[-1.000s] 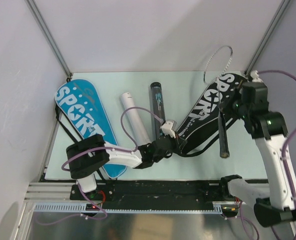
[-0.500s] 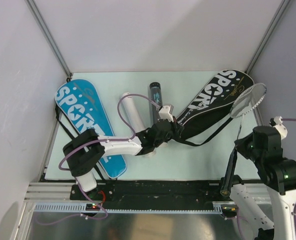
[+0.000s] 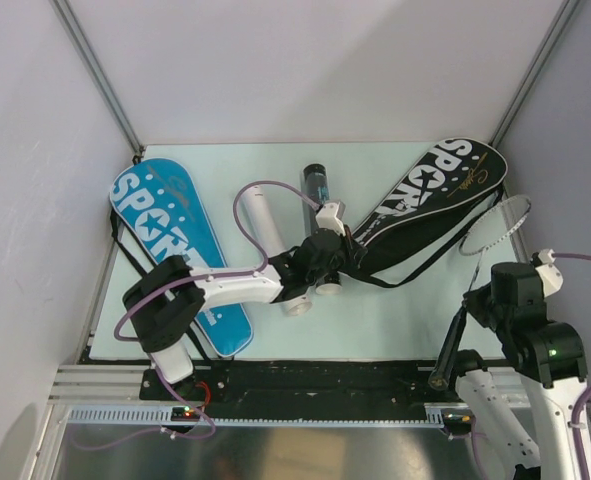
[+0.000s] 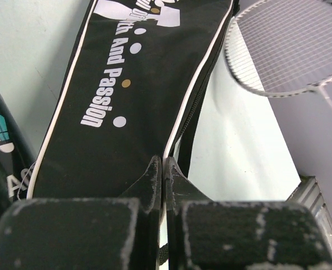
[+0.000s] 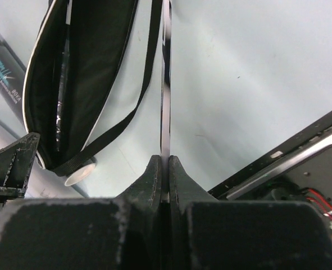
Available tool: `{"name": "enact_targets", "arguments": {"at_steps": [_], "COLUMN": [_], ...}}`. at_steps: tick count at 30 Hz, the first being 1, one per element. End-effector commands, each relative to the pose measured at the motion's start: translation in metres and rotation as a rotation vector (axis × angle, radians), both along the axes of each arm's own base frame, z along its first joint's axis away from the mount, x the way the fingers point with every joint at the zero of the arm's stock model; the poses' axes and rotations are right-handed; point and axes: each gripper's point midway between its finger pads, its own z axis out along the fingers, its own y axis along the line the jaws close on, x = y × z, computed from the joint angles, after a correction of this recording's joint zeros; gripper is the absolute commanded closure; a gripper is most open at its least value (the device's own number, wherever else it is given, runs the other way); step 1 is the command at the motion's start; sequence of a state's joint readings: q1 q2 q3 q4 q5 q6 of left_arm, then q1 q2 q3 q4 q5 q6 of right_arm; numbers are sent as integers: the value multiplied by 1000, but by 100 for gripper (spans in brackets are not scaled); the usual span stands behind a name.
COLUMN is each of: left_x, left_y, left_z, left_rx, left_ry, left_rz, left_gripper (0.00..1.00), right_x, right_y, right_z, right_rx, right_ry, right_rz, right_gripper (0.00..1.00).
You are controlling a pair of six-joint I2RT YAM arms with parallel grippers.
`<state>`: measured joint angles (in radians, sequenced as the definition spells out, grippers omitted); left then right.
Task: Pack up the badminton gear
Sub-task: Place the racket in the racket bag.
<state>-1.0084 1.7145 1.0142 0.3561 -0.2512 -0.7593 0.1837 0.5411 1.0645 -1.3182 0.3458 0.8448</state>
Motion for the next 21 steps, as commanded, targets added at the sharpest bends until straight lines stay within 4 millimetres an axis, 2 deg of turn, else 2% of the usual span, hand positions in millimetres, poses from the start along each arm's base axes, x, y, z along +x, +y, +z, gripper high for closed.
{"name": "enact_targets", "arguments": {"at_steps": [1,4,7,16,21], "left_x": [2,-1,-4,-8,-16], "left_y": [-8,-7,-6,-9,-13], "left_z": [77,82,85,84,85], "left_rx": [-180,-198,-211,-226,-257], "left_ry": [-62,-58,-51,-28,9], "left_rz": [-8,-16,-23,-42,-72], "left_gripper": [100,100,100,100,100], "right_x": [28,35,34,36,43], "right_y": [17,23,19,18,24], "right_z": [14,17,24,37,32], "right_rx": [144,206,221,248,311], "right_ry": [-183,-252,-307,-374,-424], "right_rz": [-22,-36,-58,-77,-82], "right_gripper": [100,100,100,100,100]}}
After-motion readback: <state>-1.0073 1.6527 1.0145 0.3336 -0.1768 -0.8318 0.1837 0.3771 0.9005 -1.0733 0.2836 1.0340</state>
